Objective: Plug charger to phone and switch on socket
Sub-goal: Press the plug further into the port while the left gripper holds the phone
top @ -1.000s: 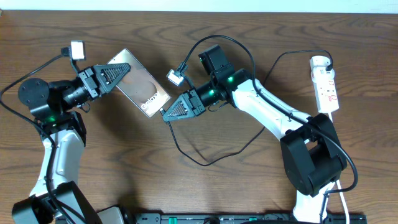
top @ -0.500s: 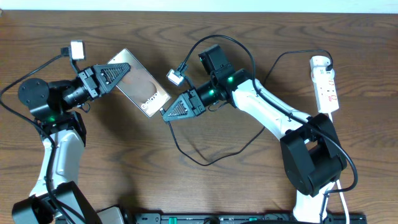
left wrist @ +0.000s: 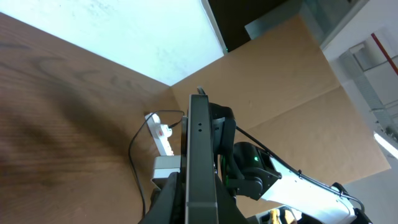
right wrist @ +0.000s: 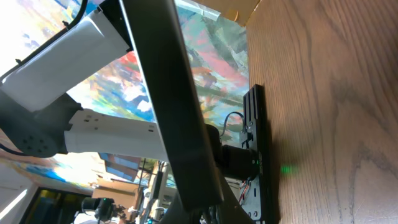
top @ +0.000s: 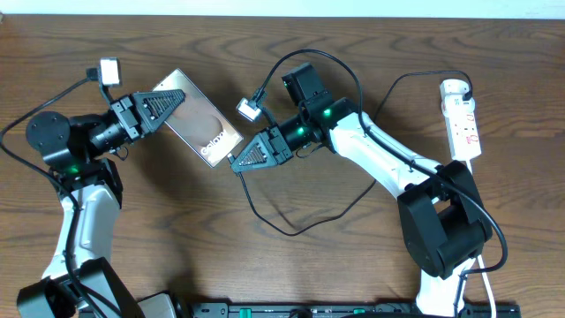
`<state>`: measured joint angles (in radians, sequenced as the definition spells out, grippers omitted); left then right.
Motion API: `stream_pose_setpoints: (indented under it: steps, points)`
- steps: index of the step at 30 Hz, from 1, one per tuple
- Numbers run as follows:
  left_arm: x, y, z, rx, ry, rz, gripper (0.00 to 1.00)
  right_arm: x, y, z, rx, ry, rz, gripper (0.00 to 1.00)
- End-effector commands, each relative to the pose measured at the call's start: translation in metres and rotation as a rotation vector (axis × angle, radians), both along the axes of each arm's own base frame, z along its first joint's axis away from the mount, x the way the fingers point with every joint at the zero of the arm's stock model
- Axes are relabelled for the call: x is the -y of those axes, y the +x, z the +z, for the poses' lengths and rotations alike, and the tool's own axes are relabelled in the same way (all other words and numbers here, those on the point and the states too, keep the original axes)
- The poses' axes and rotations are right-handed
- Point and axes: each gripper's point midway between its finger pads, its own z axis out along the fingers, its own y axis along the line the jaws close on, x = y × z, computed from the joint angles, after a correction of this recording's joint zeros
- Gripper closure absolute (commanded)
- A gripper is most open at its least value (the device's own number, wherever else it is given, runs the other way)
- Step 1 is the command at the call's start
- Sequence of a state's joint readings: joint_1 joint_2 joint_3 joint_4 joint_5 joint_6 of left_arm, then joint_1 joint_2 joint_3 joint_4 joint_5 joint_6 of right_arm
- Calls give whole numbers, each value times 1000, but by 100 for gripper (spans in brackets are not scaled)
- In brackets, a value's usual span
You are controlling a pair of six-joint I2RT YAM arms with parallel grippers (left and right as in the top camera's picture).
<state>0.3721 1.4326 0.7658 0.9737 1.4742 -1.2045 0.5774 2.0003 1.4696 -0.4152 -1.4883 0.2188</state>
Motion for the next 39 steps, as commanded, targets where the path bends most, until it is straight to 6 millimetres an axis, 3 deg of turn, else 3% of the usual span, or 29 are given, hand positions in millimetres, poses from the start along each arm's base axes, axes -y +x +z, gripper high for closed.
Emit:
stream_pose_setpoints:
  steps: [1, 39]
  points:
    - [15, -19, -6, -40, 4, -114, 93, 1, 8, 1, 31, 5, -19, 99]
    - [14, -19, -6, -40, 4, -109, 93, 15, 24, -15, 63, -59, -94, 99]
